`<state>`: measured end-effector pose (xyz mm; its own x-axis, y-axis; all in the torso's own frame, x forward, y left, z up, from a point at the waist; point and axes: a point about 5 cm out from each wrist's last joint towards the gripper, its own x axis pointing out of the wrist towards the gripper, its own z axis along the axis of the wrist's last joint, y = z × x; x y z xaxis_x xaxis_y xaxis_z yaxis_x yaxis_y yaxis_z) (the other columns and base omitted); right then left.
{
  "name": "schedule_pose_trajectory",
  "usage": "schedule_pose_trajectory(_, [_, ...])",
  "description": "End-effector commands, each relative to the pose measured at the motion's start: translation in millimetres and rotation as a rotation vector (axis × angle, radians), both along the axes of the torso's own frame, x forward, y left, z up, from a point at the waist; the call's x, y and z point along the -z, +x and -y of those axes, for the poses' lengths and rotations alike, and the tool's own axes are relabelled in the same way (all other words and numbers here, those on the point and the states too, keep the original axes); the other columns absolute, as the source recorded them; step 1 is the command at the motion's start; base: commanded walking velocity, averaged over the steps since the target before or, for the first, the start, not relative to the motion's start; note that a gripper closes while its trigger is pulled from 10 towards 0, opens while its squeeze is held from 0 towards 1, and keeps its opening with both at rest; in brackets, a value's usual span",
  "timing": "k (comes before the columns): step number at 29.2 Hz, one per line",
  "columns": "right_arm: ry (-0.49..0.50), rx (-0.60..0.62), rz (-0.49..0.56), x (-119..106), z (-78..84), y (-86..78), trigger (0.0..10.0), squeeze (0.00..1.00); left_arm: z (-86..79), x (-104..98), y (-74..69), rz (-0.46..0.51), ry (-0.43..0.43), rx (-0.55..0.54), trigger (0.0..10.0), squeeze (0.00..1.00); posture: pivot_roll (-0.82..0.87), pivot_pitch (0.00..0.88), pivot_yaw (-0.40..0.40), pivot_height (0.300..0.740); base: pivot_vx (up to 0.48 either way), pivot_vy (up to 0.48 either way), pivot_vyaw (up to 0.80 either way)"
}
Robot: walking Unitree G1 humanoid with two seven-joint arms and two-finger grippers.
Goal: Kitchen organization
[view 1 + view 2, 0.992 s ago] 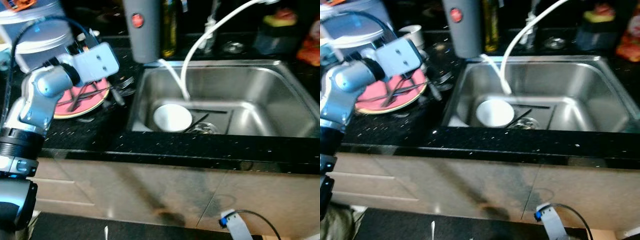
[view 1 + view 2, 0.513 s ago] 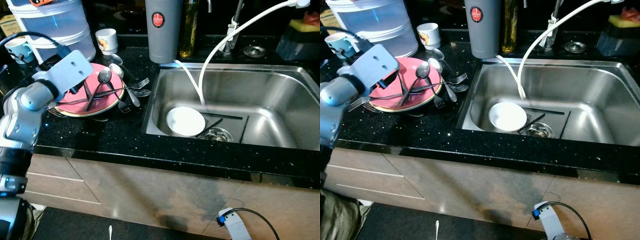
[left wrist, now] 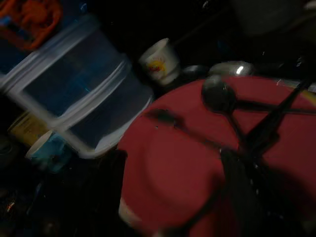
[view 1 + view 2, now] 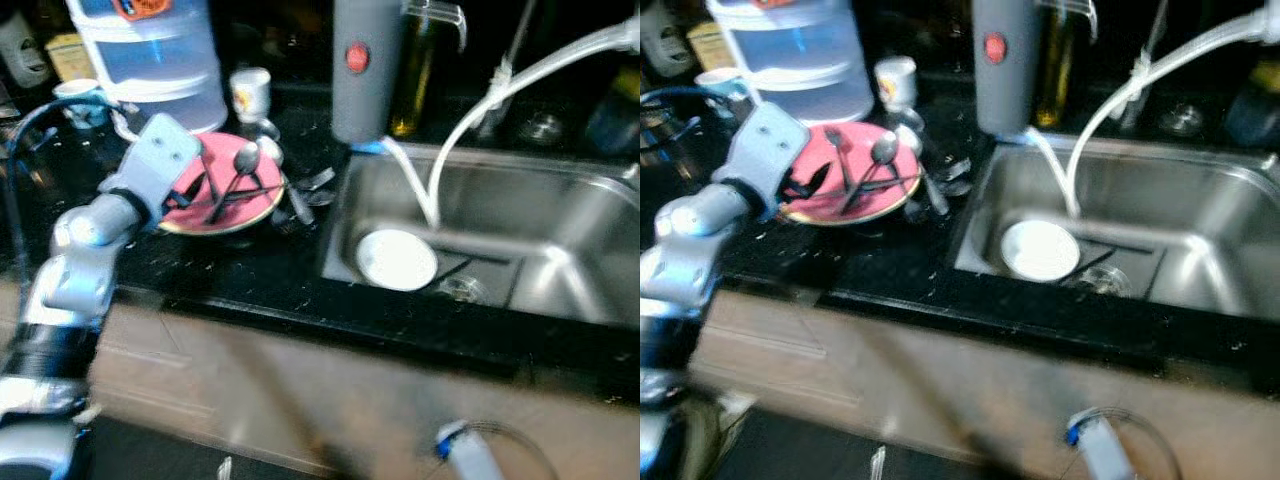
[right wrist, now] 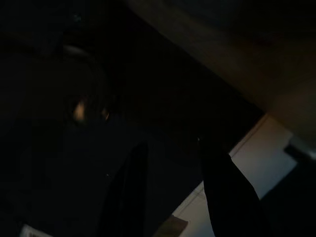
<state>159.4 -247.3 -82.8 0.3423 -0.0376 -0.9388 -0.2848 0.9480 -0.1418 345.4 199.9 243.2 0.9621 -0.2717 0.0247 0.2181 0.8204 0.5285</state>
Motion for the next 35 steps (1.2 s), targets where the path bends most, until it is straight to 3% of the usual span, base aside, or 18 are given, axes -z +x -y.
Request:
schedule_pose_trajectory(1, [-0.002,0.001,-0.004,1,-0.9,-0.5,10.0,0.0,0.8,4,-2.2,-0.019,0.001,-0.003,10.0,0.0,0.03,0.004,0.031,0.74,0.0,-0.461,0.0])
schedule_pose_trajectory(7, [-0.043,0.013,0.002,0,1.2,-0.4,10.0,0.0,6.6,-1,0.3,0.001,-0.033,-0.014,10.0,0.0,0.03,0.001,0.034,0.74,0.0,-0.154,0.23])
schedule_pose_trajectory(23, [-0.032,0.02,-0.008,1,0.6,-1.8,10.0,0.0,14.0,-5,-1.4,0.006,-0.054,0.012,10.0,0.0,0.03,0.0,0.034,0.74,0.0,0.0,0.0])
schedule_pose_trajectory(35, [-0.03,0.013,-0.018,1,1.1,-2.7,10.0,0.0,12.8,-11,-0.8,0.011,-0.147,0.016,10.0,0.0,0.03,0.0,0.03,0.74,0.0,-0.148,0.0])
